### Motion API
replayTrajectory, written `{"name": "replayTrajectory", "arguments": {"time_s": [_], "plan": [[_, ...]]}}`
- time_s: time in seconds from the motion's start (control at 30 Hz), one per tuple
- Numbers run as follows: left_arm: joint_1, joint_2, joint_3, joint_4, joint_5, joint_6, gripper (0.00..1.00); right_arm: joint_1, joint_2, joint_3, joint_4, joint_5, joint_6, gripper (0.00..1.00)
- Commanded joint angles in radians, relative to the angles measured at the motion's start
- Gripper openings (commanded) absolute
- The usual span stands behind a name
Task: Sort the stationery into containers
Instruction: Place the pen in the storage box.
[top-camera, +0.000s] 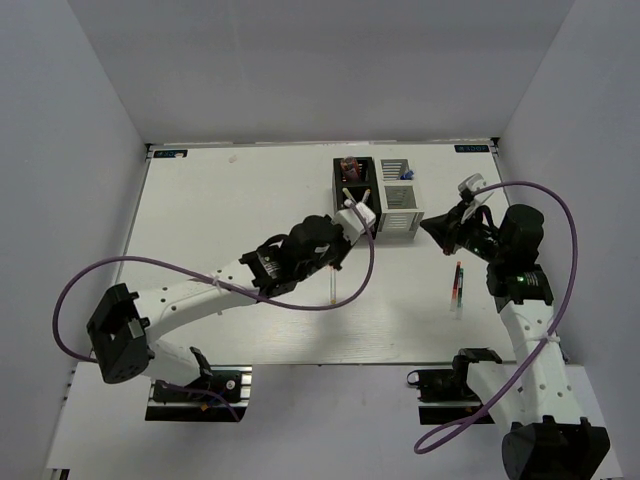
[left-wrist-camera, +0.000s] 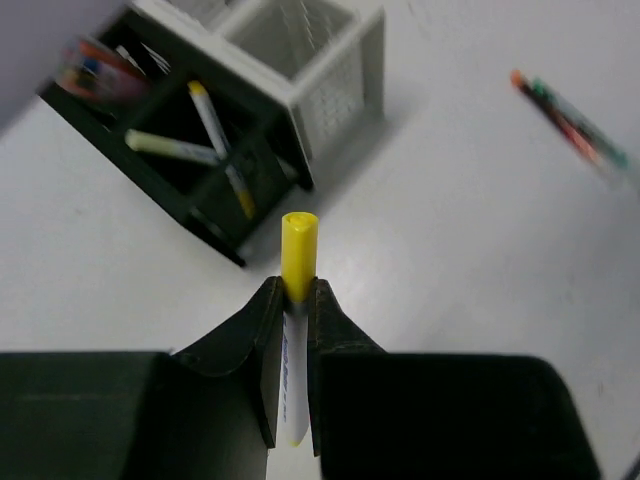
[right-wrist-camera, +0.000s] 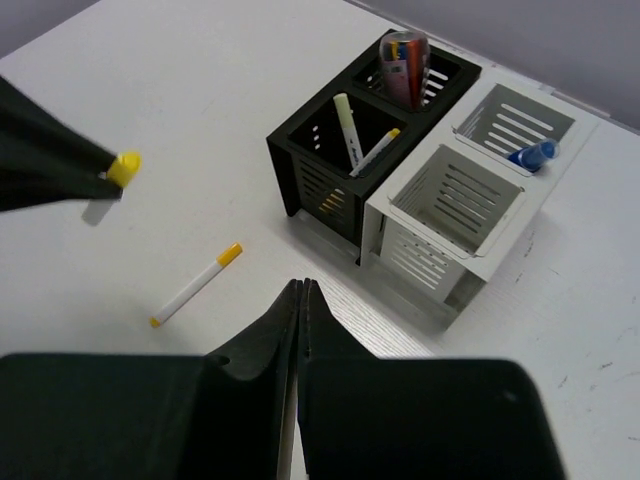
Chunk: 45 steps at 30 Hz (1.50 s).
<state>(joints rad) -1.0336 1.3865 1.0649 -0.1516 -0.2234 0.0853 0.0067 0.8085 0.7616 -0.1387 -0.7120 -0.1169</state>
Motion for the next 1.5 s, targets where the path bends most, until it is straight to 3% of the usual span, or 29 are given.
{"name": "replayTrajectory", "arguments": {"time_s": [0.0,0.2,0.33,0.43,0.73,0.83,0.97,1.0,1.07,1.13,1.2,1.23,1.33,1.47], "plan": [[0.033,0.022,0.072,0.310,-0.129,-0.021,0.00,-0.033,-0.012,-0.007,0.048,-0.021,0.017,0.00],[0.084,0.190,0.201,0.524,-0.214,-0.058,0.00,-0.053,-0.025,-0.018,0.047,-0.044,-0.012,0.00],[0.106,0.325,0.318,0.633,-0.287,-0.070,0.00,-0.062,-0.025,-0.016,0.018,-0.113,-0.044,0.20],[0.127,0.417,0.360,0.726,-0.329,-0.079,0.00,-0.070,-0.031,-0.016,-0.007,-0.144,-0.056,0.27],[0.149,0.612,0.451,0.791,-0.410,-0.088,0.00,-0.097,-0.055,-0.027,-0.019,-0.213,-0.067,0.29],[0.158,0.648,0.464,0.779,-0.459,-0.088,0.00,-0.103,-0.052,-0.033,-0.030,-0.225,-0.079,0.36],[0.158,0.648,0.440,0.767,-0.450,-0.108,0.00,-0.114,-0.040,-0.042,-0.042,-0.242,-0.096,0.67],[0.158,0.648,0.449,0.746,-0.450,-0.108,0.12,-0.114,-0.029,-0.042,-0.048,-0.257,-0.104,0.75],[0.158,0.648,0.469,0.666,-0.441,-0.128,0.29,-0.113,-0.003,-0.033,-0.068,-0.280,-0.121,0.77],[0.158,0.635,0.481,0.633,-0.404,-0.139,0.54,-0.109,0.032,-0.019,-0.117,-0.328,-0.139,0.65],[0.167,0.622,0.481,0.588,-0.383,-0.150,0.70,-0.106,0.070,0.014,-0.148,-0.348,-0.168,0.64],[0.167,0.605,0.490,0.575,-0.383,-0.150,0.83,-0.100,0.102,0.024,-0.197,-0.353,-0.176,0.64],[0.167,0.571,0.469,0.561,-0.367,-0.150,0.92,-0.091,0.124,0.036,-0.213,-0.330,-0.191,0.64],[0.158,0.473,0.396,0.540,-0.367,-0.150,0.95,-0.045,0.126,0.039,-0.240,-0.272,-0.211,0.62]]}}
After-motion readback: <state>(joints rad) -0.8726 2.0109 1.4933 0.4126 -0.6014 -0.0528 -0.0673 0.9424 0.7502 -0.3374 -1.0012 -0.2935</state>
